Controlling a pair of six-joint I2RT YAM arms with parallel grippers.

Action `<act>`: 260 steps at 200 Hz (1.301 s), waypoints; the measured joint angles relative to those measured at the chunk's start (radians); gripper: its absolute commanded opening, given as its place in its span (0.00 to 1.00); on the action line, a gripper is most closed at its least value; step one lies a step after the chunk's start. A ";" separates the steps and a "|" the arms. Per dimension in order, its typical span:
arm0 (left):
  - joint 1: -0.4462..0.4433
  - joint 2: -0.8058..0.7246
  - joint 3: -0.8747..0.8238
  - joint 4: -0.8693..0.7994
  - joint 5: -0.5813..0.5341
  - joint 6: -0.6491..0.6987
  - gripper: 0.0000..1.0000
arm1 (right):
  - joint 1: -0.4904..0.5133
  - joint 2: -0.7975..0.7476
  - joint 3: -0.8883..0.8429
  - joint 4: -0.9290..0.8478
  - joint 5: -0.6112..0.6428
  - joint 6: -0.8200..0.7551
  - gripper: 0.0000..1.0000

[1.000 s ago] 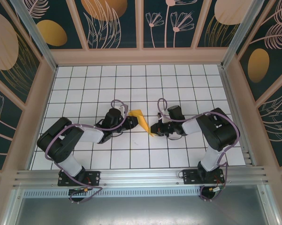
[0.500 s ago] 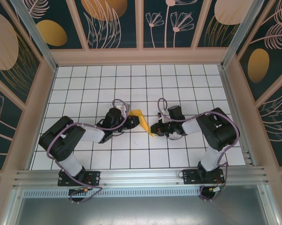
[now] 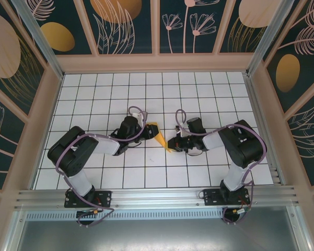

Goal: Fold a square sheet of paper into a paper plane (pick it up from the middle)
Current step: Fold the wing for the fifth time at the center of the table.

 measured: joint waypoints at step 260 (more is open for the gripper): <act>0.000 0.091 0.105 -0.177 -0.050 0.008 0.27 | 0.001 -0.010 0.199 -0.192 0.080 -0.264 0.32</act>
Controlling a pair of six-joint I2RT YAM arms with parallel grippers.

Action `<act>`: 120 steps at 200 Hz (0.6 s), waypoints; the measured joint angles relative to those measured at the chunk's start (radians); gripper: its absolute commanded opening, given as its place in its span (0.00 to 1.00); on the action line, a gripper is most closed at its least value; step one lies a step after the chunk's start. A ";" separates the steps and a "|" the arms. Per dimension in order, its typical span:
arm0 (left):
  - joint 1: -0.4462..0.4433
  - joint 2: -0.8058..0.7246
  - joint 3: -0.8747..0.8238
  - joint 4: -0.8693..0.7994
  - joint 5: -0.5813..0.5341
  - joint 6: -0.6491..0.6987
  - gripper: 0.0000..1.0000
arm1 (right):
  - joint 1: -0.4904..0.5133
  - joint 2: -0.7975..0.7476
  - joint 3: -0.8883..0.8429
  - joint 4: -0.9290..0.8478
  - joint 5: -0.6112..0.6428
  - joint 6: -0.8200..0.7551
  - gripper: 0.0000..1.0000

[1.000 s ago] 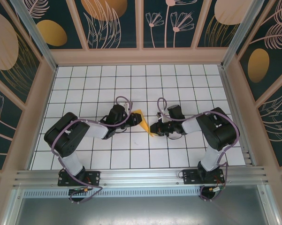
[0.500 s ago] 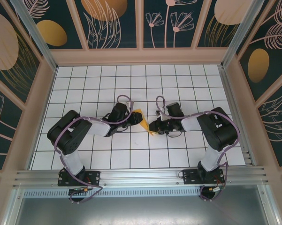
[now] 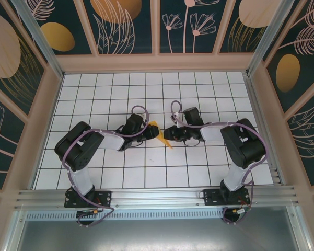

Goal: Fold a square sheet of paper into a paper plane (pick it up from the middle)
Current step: Fold the wing for the fifth time at the center of the table.

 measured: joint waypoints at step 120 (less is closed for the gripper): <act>0.000 0.004 0.021 -0.022 -0.007 0.004 0.27 | 0.014 0.085 0.048 -0.021 -0.030 -0.140 0.31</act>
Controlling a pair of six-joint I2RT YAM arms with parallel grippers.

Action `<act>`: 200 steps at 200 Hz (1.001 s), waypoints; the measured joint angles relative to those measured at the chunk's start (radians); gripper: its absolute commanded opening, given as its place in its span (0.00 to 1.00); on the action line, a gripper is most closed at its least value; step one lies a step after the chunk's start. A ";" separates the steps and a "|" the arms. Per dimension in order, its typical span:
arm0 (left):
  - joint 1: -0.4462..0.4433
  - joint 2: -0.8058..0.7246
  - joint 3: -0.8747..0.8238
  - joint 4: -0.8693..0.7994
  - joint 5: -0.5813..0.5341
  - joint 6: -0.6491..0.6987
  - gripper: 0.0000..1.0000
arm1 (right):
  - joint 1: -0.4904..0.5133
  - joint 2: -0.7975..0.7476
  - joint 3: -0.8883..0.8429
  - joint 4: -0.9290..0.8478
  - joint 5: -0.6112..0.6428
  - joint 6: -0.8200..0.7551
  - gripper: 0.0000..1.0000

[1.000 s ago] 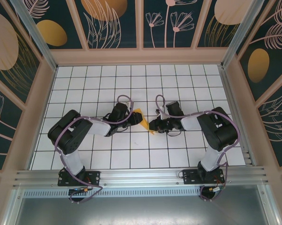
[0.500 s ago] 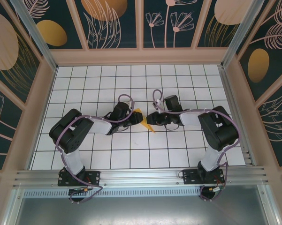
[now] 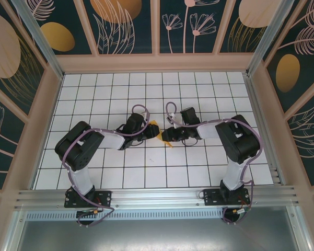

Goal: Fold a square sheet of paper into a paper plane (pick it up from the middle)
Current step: Fold the wing for the fifth time at the center of the table.

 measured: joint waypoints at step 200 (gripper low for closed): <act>0.000 -0.205 -0.110 0.011 -0.071 0.022 0.30 | 0.000 0.003 -0.106 0.183 -0.097 0.164 0.00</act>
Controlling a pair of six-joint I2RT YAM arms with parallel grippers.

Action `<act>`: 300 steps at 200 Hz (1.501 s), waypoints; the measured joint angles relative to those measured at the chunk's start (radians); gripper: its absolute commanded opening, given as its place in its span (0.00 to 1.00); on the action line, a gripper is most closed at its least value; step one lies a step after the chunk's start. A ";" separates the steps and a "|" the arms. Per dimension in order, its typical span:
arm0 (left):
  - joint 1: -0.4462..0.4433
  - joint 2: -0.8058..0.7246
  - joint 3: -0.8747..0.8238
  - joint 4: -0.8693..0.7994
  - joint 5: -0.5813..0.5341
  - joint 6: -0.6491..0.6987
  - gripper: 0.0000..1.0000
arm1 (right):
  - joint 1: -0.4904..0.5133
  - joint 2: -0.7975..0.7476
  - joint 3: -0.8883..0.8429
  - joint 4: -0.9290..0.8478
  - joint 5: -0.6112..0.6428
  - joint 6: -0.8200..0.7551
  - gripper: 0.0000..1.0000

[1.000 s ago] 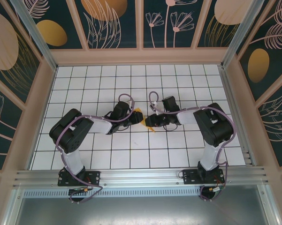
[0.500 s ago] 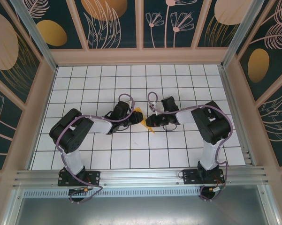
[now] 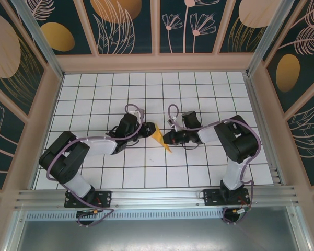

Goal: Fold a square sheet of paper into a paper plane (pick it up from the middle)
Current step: Fold the wing for the fifth time at the center of the table.

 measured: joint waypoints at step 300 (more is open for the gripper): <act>0.000 0.161 0.010 0.091 0.113 0.000 0.28 | -0.040 0.048 -0.048 0.124 -0.039 0.258 0.00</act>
